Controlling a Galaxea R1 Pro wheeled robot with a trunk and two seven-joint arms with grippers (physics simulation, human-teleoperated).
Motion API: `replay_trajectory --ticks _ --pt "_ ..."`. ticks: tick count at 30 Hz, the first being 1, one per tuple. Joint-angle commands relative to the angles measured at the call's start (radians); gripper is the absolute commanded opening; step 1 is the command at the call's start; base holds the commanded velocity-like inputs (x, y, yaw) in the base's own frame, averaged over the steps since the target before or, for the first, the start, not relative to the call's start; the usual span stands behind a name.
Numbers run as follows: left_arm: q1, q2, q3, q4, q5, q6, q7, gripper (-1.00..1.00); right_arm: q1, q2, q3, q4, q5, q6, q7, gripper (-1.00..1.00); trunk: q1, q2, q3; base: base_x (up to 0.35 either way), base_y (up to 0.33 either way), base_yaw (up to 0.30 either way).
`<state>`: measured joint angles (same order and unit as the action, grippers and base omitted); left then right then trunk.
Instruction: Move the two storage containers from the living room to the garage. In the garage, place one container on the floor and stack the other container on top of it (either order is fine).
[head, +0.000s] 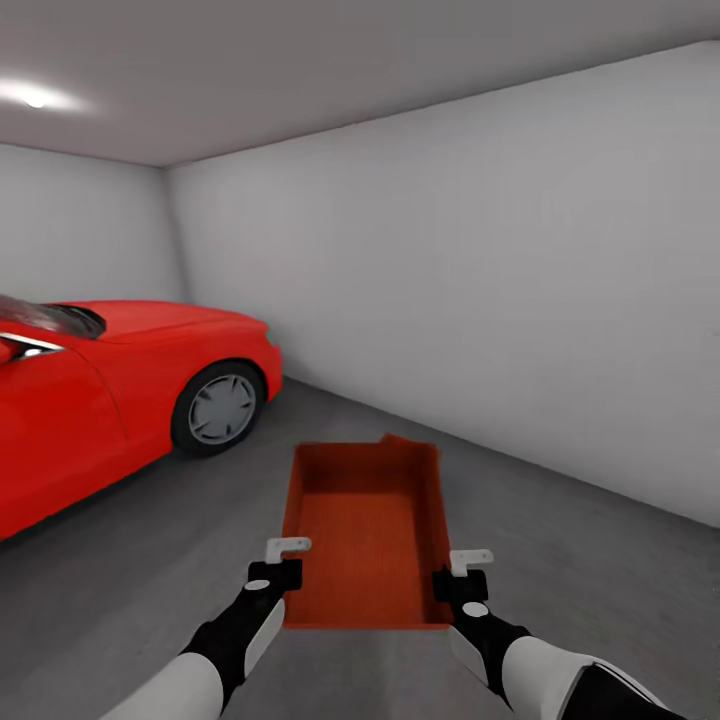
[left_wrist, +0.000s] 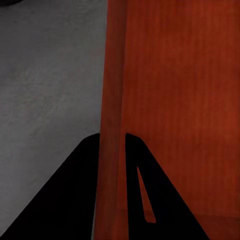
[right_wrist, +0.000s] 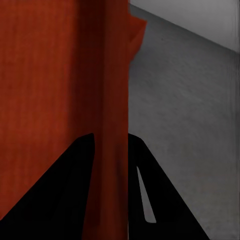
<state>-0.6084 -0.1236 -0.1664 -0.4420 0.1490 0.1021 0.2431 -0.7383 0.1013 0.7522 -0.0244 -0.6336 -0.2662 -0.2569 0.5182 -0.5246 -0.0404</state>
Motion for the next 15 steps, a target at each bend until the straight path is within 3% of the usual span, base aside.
replay_trajectory --ticks 1,15 --pt "-0.001 0.008 0.018 -0.004 0.001 0.007 0.013 -1.00 -0.001 0.000 -0.061 0.000 -0.006 -0.004 -0.001 -1.00 0.001 -0.002 -0.002 0.307 0.194 -0.283" --pt "-0.001 0.008 0.018 -0.004 0.001 0.007 0.013 -1.00 -0.001 0.000 -0.061 0.000 -0.006 -0.004 -0.001 -1.00 0.001 -0.002 -0.002 0.307 0.194 -0.259"
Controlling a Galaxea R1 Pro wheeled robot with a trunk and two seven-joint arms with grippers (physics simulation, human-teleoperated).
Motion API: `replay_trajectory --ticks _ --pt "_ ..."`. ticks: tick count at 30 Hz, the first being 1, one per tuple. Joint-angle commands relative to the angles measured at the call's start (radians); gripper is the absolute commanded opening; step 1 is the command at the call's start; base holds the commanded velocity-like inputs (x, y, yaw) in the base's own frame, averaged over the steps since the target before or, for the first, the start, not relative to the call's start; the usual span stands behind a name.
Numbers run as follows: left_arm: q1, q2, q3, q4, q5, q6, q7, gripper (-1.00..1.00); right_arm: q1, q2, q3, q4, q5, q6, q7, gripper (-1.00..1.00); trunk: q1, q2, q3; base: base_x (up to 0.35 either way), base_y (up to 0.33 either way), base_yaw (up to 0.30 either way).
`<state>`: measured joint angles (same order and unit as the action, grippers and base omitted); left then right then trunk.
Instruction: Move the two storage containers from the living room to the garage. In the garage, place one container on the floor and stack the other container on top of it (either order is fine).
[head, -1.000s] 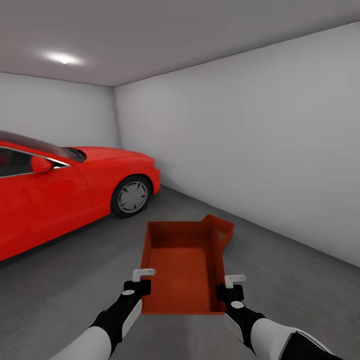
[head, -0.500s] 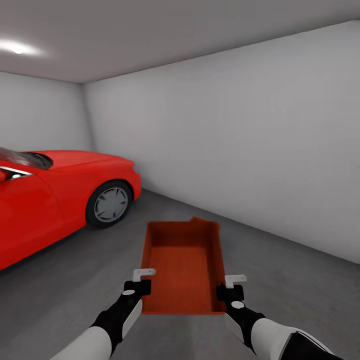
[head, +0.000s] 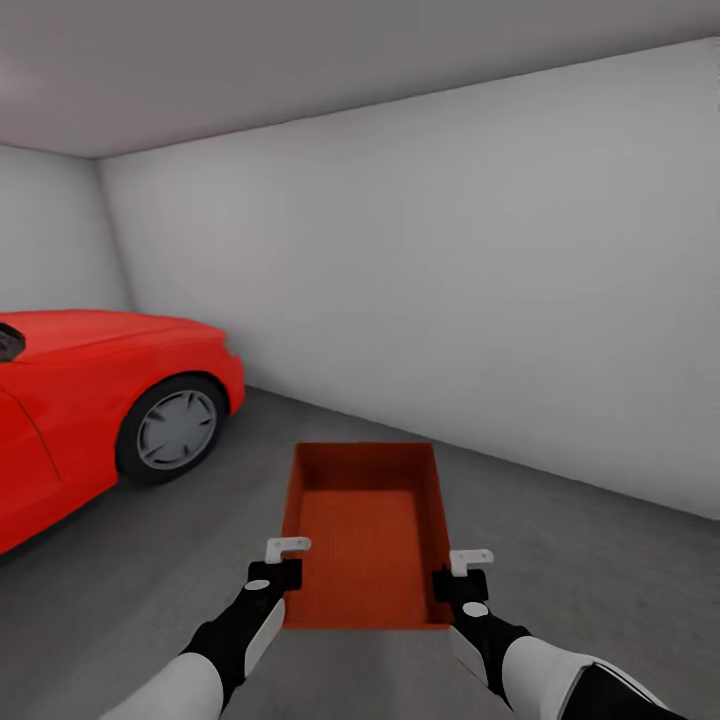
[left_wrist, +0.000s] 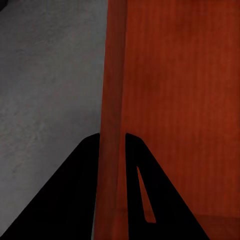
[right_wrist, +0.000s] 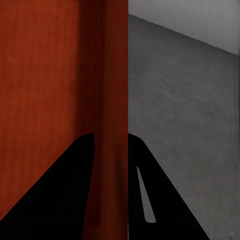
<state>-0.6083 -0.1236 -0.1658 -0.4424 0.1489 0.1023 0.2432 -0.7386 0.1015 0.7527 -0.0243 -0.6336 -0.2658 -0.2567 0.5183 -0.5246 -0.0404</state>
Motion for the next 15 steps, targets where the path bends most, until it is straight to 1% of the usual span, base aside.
replay_trajectory --ticks 1,15 --pt "-0.001 0.008 0.017 -0.004 0.001 0.007 0.013 -1.00 -0.001 0.000 -0.062 0.000 -0.006 -0.004 -0.001 -1.00 0.001 -0.002 -0.002 0.307 0.194 -0.069" --pt "-0.001 0.007 0.017 -0.004 0.001 0.007 0.013 -1.00 -0.001 0.000 -0.062 0.000 -0.006 -0.004 -0.001 -1.00 0.001 -0.002 -0.002 0.307 0.182 -0.008"
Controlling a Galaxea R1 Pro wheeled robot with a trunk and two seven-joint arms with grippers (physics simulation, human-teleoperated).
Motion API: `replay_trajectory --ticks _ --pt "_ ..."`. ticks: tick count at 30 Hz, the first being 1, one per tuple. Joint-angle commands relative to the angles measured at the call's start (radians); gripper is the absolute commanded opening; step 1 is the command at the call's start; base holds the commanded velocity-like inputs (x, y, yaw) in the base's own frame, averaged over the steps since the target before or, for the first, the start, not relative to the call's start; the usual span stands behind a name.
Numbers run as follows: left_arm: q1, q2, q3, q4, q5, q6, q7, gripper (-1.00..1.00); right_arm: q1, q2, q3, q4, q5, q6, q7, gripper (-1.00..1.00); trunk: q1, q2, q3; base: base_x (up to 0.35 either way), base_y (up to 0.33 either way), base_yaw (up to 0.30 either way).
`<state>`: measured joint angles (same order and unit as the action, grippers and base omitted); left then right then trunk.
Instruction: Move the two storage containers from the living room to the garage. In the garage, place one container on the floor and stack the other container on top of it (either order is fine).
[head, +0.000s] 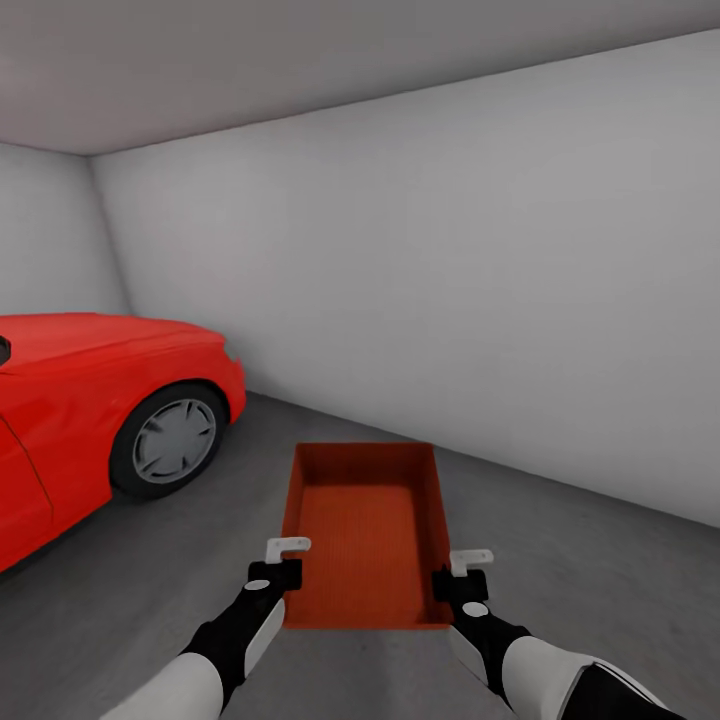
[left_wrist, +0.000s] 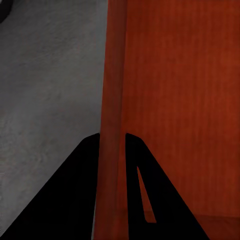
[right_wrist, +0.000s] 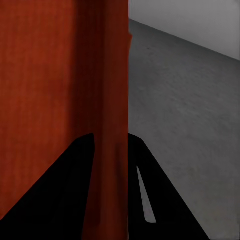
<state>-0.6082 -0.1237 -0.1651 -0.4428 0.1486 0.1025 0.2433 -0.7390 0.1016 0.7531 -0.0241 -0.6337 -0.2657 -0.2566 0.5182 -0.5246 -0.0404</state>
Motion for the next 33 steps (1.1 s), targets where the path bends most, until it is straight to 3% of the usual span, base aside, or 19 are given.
replay_trajectory --ticks 1,12,33 --pt "-0.001 0.007 0.016 -0.004 0.002 0.006 0.013 -1.00 -0.001 0.000 -0.063 0.000 -0.006 -0.004 -0.001 -1.00 0.001 -0.002 -0.002 0.307 0.162 0.000" --pt "-0.001 0.007 0.015 -0.004 0.002 0.006 0.013 -1.00 -0.001 0.001 -0.062 0.000 -0.006 -0.004 -0.001 -1.00 0.001 -0.002 -0.002 0.308 0.154 -0.026" --pt "-0.001 0.007 0.016 -0.004 0.002 0.006 0.013 -1.00 0.000 0.001 -0.061 0.000 -0.006 -0.004 -0.001 -1.00 0.001 -0.002 -0.002 0.313 0.129 -0.278"
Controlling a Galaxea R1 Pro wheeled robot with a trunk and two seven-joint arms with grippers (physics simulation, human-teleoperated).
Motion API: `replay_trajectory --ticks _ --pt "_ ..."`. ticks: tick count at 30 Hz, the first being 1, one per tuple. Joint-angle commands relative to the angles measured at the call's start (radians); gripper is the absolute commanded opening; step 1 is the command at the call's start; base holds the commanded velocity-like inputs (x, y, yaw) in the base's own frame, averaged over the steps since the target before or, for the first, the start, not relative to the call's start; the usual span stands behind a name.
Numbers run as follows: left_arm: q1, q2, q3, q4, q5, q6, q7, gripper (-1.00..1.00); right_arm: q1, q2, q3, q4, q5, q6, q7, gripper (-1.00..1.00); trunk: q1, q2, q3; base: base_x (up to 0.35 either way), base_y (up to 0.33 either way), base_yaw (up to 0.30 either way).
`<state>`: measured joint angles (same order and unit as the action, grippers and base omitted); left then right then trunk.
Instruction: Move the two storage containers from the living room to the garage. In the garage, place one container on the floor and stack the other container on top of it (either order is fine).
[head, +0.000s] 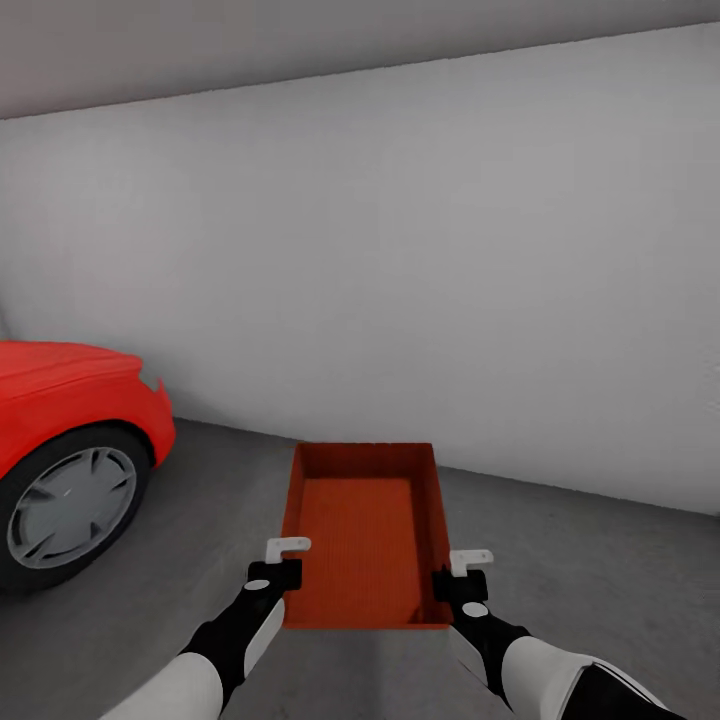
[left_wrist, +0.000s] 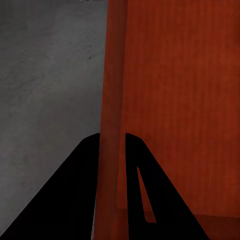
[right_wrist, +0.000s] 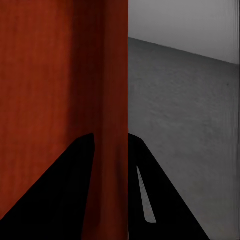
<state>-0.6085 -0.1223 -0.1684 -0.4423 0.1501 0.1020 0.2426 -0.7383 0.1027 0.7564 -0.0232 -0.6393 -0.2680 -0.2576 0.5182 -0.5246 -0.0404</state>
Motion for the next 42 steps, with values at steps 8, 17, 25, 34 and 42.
replay_trajectory --ticks 8,17,25,34,42 --pt "0.000 0.006 0.019 -0.004 0.000 0.007 0.014 -1.00 -0.001 0.000 -0.065 -0.001 0.000 -0.002 0.000 -1.00 0.001 -0.002 -0.002 0.313 0.128 -0.286" --pt "0.000 0.006 0.018 -0.004 -0.001 0.007 0.014 -1.00 -0.001 0.000 -0.065 -0.001 0.000 -0.002 0.000 -1.00 0.001 -0.002 -0.002 0.314 0.124 -0.286" --pt "0.000 0.006 0.018 -0.004 -0.001 0.007 0.014 -1.00 -0.001 0.000 -0.065 -0.001 0.000 -0.002 0.000 -1.00 0.001 -0.002 -0.002 0.317 0.103 -0.279" --pt "0.000 0.006 0.019 -0.004 -0.001 0.007 0.014 -1.00 -0.001 0.000 -0.065 -0.001 0.000 -0.002 0.000 -1.00 0.001 -0.002 -0.002 0.319 0.095 -0.064" --pt "0.000 0.006 0.020 -0.003 -0.001 0.007 0.014 -1.00 -0.002 0.000 -0.065 -0.001 0.000 -0.002 0.000 -1.00 0.001 -0.002 -0.002 0.320 0.094 -0.002"
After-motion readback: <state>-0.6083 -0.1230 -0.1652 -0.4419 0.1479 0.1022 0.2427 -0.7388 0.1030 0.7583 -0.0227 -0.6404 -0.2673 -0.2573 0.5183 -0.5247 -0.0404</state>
